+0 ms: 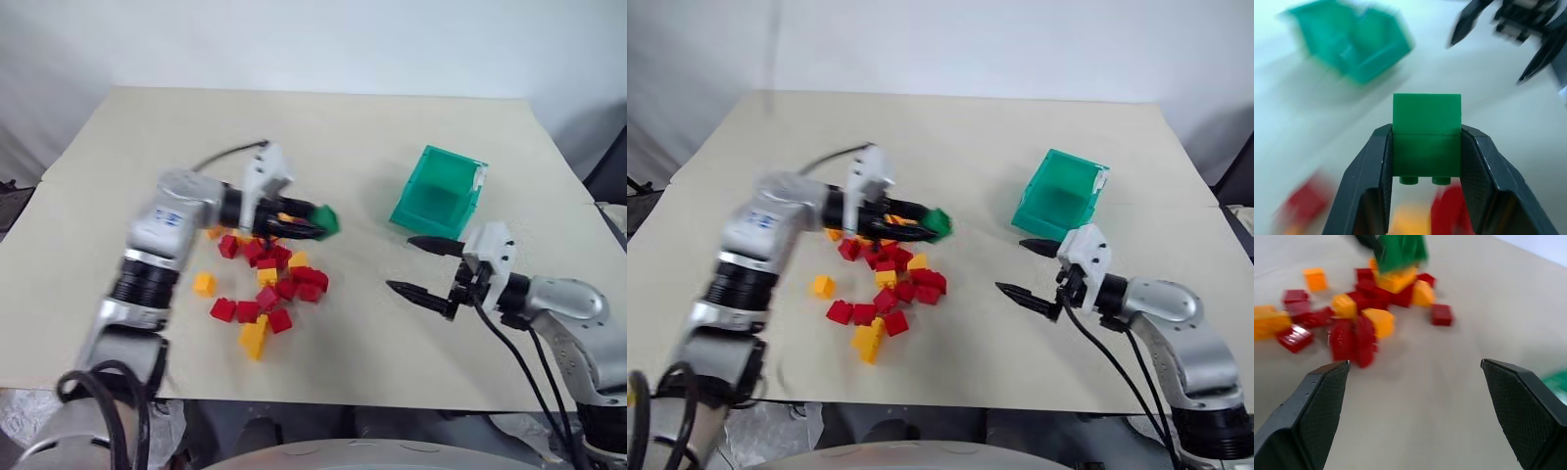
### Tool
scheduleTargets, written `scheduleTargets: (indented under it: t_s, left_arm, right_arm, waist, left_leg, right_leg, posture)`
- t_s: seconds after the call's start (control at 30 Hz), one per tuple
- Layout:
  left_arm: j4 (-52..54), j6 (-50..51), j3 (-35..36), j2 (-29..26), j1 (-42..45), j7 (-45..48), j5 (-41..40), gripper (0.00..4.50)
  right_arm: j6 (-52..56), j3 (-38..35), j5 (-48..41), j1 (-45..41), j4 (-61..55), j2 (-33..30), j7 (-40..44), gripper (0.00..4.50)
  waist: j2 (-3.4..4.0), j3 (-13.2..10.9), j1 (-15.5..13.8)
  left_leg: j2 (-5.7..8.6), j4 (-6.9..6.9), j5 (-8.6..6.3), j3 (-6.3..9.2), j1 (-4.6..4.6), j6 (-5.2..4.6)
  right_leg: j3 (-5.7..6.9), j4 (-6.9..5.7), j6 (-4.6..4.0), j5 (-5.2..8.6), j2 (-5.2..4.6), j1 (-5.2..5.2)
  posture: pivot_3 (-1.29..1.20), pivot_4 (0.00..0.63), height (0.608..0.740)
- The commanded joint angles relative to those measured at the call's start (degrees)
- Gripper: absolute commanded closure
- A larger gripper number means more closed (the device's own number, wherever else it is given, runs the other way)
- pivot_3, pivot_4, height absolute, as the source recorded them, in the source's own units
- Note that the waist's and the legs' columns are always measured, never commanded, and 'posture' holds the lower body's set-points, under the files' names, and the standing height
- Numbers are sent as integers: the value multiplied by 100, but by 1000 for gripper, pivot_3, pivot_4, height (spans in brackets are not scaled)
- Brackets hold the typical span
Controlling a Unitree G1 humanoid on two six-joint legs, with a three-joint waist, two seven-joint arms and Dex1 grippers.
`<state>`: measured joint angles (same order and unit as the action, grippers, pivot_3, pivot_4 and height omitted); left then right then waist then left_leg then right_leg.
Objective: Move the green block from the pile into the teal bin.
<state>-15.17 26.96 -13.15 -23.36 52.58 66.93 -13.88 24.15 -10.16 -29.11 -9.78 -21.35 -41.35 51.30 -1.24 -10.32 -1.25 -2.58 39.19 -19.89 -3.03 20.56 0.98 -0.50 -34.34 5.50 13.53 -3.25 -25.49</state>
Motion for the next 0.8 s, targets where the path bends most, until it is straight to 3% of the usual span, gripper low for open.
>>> scheduleTargets:
  t_s: [0.03,0.13,0.27,0.47,0.6,0.8]
  left_arm:
    - [-413,-644,-295,245,63,17,310,3006]
    - [-874,-1038,-498,567,138,14,500,3006]
    - [-1740,-1695,-660,1002,438,-204,903,1785]
    - [-1768,-2040,-467,943,507,-116,899,17]
    - [-1216,-1901,86,480,276,74,480,17]
    - [-75,-1125,993,-714,-572,556,-332,17]
  right_arm:
    - [66,-445,-151,138,-272,-128,-151,0]
    - [136,-632,-203,280,-368,-167,-235,0]
    - [264,-884,-260,592,-678,-161,-422,0]
    - [378,-966,-344,728,-868,-192,-503,0]
    - [528,-1100,-357,792,-839,-469,-362,0]
    - [626,-1658,-282,1275,-480,-1198,213,0]
  waist:
    - [1,0,44]
    - [1,0,41]
    - [0,-1,-13]
    - [1,0,-5]
    - [3,-2,7]
    - [5,-1,4]
  left_leg:
    - [0,0,-3,0,-2,-5]
    - [0,-5,-5,4,-13,-10]
    - [7,-3,-3,5,-12,-13]
    - [12,-3,-4,1,-7,-17]
    - [12,-3,-4,1,-8,-17]
    - [9,-4,-5,1,-12,-17]
  right_leg:
    - [-3,1,1,-1,2,0]
    - [-5,2,1,0,6,0]
    - [-16,26,7,-4,7,1]
    - [-33,37,18,-10,6,1]
    - [-33,34,18,-11,6,1]
    - [-34,7,18,-11,6,1]
  posture:
    - [0,150,740]
    - [0,150,740]
    - [0,150,740]
    - [0,150,740]
    - [0,150,740]
    - [0,150,740]
